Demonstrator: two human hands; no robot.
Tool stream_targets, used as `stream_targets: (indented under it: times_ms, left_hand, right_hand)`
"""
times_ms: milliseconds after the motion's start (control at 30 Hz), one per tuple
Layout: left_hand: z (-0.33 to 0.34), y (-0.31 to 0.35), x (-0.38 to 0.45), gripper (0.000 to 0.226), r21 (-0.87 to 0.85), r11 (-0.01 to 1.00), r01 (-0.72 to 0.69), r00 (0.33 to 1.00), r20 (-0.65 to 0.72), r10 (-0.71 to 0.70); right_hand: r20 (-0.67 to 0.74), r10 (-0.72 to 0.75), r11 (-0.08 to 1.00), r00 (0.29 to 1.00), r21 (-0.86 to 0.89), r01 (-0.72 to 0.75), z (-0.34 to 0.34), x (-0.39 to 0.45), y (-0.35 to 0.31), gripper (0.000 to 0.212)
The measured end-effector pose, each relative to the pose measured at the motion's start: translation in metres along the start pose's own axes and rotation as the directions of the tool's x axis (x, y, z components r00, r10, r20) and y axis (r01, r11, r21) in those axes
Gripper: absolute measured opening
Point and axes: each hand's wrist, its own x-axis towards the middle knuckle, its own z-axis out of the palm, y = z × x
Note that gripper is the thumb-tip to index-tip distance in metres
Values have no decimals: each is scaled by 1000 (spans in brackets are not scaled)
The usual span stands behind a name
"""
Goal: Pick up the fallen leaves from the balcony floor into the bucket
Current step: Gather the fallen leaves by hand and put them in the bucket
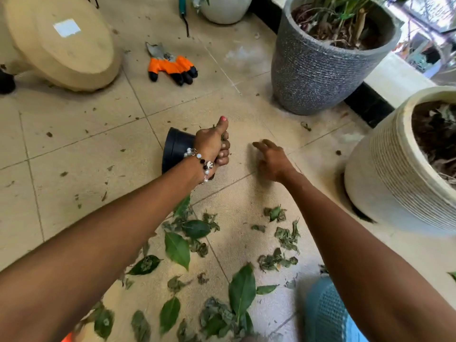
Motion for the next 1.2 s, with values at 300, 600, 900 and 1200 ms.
stream_targets:
  times_ms: [300,600,900,1200]
  left_hand:
    - [8,-11,-7,52,5,997,73,993,89,-73]
    - [18,-49,-27,34,237,953,187,968,120,-220]
    - [20,-74,-38,19,316,914,255,952,85,-295]
    - [17,-87,-45,17,358,898,254,959,30,-282]
  right_hand:
    - [-234,-137,970,962,-230,82,23,-21,0,19]
    - [-178,-6,999,984,50,15,15,-72,17,17]
    - [63,272,936,960,215,-279,6,-136,38,46]
    - [40,274,931,961,238,-276,43,-152,-11,100]
